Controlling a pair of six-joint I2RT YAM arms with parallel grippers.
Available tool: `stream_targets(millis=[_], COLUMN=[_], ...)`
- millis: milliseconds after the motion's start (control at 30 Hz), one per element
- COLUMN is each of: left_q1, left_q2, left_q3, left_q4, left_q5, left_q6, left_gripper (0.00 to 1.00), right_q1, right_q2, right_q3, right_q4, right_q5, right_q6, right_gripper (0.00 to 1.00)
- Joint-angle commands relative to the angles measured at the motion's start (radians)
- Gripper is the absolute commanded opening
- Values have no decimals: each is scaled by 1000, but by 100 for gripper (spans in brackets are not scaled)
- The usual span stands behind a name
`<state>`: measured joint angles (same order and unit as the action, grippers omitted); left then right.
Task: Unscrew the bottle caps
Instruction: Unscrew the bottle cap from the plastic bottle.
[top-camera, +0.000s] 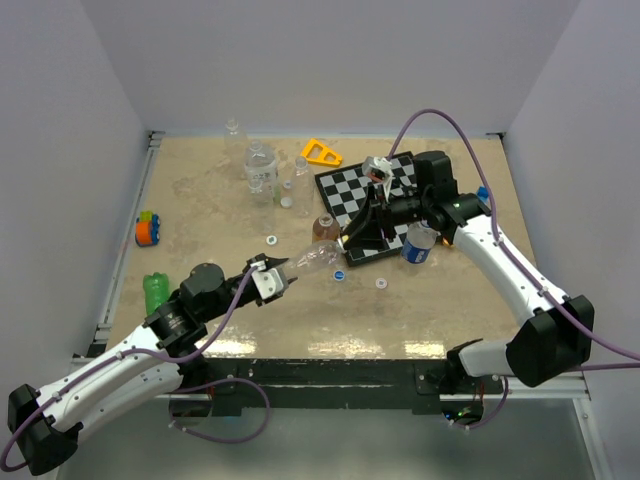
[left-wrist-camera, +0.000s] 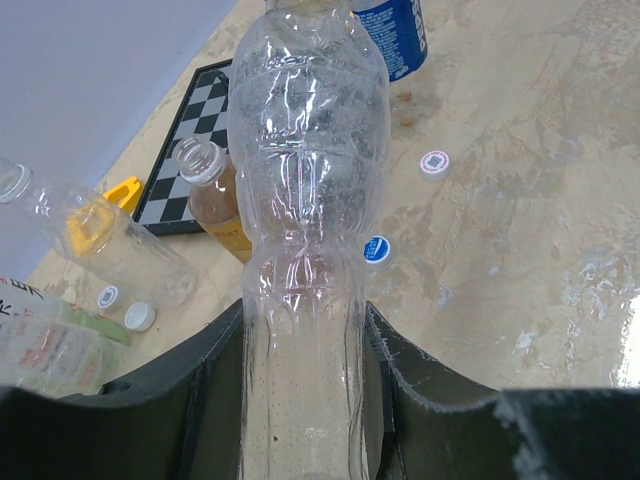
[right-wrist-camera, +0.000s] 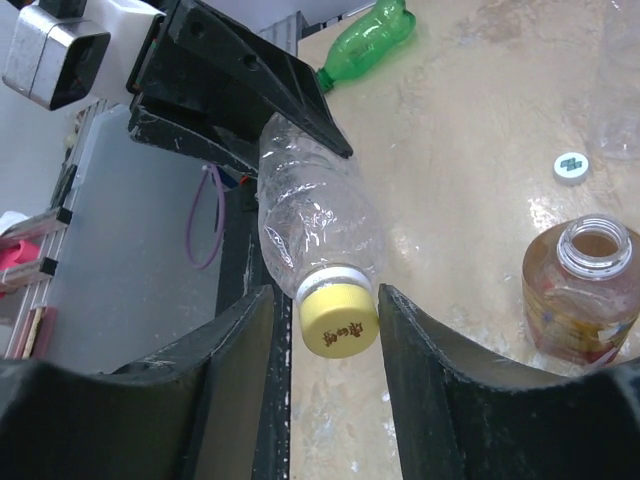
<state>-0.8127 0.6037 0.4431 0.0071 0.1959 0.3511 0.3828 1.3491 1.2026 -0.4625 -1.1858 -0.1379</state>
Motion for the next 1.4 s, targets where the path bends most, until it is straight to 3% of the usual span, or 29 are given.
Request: stream_targets(millis=[0, 133, 533, 667, 833, 933, 1067, 1367], left_q1=[0, 0, 0, -2, 0, -2, 0, 0], left_q2=[-10, -12, -19, -19, -27, -36, -35, -25], left_q3=[-1, 0, -3, -3, -6, -9, -12, -21], left_q4=[50, 51, 51, 50, 51, 53, 54, 56], left_q5=[-13, -16, -19, -21, -27, -21, 13, 56], left_q6=[6, 8, 5, 5, 2, -3, -6, 8], left_gripper=[0, 0, 0, 0, 0, 0, 0, 0], right_q1=[11, 11, 11, 11, 13, 24, 74, 203], right_q2=[-13, -16, -19, -13, -5, -8, -18, -76], right_q3=[38, 28, 18, 23, 41, 61, 100, 143], right_q4=[5, 8, 4, -7, -54, -112, -232, -496], right_q5=[-29, -8, 3, -18, -40, -44, 14, 184], right_q6=[21, 26, 24, 9, -44, -127, -314, -911], right_gripper=[50, 58, 54, 41, 11, 0, 0, 0])
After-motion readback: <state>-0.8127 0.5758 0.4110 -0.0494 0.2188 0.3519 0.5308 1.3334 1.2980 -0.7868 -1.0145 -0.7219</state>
